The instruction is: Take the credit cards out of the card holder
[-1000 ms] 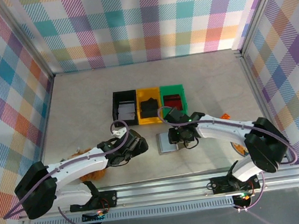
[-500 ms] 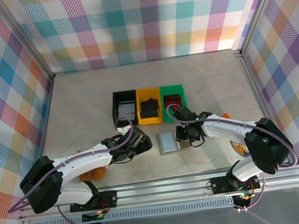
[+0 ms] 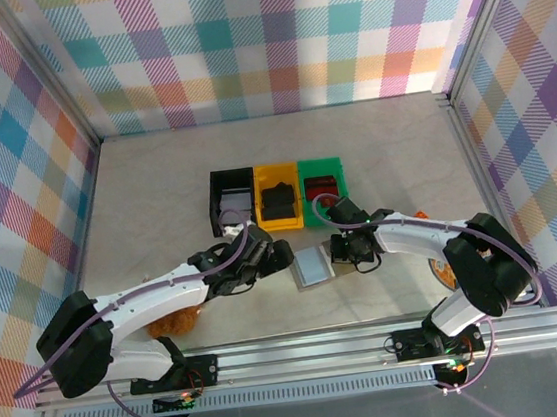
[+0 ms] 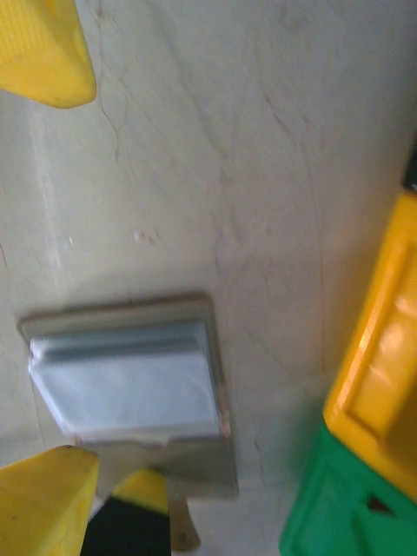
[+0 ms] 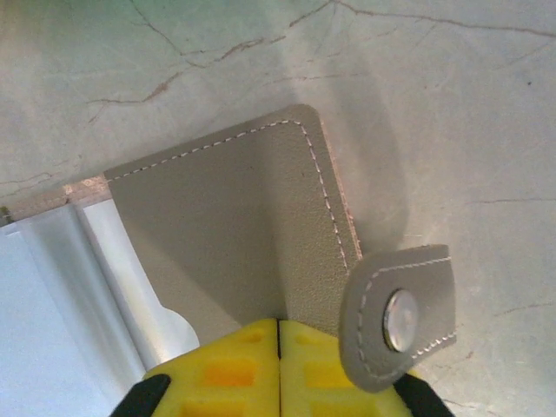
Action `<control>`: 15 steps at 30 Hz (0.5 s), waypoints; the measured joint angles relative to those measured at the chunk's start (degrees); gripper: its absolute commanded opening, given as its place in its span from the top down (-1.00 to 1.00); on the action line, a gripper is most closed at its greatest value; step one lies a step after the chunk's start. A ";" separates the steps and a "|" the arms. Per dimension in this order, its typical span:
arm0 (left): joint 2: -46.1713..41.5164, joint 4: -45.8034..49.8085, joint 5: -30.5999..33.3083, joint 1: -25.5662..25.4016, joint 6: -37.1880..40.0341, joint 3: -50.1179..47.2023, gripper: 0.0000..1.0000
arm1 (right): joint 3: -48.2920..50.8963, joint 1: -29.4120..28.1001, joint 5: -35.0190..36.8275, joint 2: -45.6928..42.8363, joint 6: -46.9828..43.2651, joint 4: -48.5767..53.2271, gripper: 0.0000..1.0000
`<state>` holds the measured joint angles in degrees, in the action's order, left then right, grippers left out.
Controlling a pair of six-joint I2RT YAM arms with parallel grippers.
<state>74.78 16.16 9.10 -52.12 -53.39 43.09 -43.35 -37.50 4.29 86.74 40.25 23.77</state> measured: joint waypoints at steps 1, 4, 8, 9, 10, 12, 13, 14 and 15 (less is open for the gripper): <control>0.15 -0.26 -0.17 0.00 0.35 1.09 -0.99 | -0.48 0.00 0.28 0.28 0.20 0.55 0.91; 0.90 -1.16 -0.81 0.00 0.37 3.28 -0.99 | -1.68 -0.09 0.94 1.29 1.01 2.01 0.91; 2.10 -3.69 -2.25 0.00 -0.11 3.96 -0.99 | -2.38 -0.24 1.07 1.95 1.38 2.89 0.93; 2.45 -4.72 -2.82 0.00 -0.44 3.91 -0.99 | -2.40 -0.33 1.11 1.95 1.49 2.91 0.93; 2.84 -6.29 -3.56 0.00 -0.85 3.80 -0.99 | -2.40 -0.35 1.20 1.95 1.55 2.89 0.93; 3.61 -9.62 -4.76 0.00 -1.31 3.41 -0.99 | -2.36 -0.39 1.18 1.92 1.73 2.84 0.93; 4.02 -11.61 -5.44 0.00 -1.75 2.95 -0.99 | -2.29 -0.39 1.09 1.81 1.79 2.78 0.93; 4.44 -13.22 -6.05 0.00 -2.21 2.54 -0.99 | -2.14 -0.39 0.98 1.68 1.97 2.58 0.93; 4.96 -14.99 -6.82 0.00 -2.73 2.05 -0.99 | -1.88 -0.39 0.76 1.51 2.01 2.25 0.94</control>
<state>79.75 1.17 2.28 -52.12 -56.12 45.15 -45.23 -37.89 5.06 88.25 42.26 26.02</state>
